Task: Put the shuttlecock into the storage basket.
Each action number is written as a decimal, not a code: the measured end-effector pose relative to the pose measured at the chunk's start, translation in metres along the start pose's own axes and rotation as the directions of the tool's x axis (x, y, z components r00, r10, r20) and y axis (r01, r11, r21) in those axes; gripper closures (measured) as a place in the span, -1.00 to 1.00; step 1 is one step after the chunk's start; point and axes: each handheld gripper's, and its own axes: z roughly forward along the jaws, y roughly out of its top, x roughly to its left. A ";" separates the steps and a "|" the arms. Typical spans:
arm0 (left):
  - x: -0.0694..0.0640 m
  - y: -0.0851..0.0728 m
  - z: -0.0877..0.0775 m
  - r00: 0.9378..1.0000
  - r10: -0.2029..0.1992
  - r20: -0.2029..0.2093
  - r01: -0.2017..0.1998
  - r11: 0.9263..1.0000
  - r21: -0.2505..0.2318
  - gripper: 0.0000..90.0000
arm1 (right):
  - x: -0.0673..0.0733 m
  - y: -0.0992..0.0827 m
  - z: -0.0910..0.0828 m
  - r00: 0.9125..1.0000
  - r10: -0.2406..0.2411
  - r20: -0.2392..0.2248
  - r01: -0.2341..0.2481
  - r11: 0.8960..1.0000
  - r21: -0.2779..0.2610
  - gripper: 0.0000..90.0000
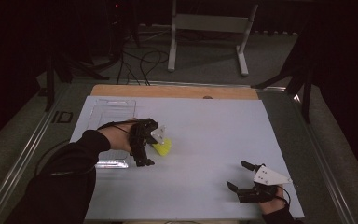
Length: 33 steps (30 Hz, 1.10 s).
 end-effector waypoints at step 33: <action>0.033 -0.023 0.053 0.976 0.182 -0.122 -0.169 0.979 0.111 -0.68 | 0.000 -0.001 -0.001 1.000 0.001 -0.007 -0.001 1.000 -0.015 -0.81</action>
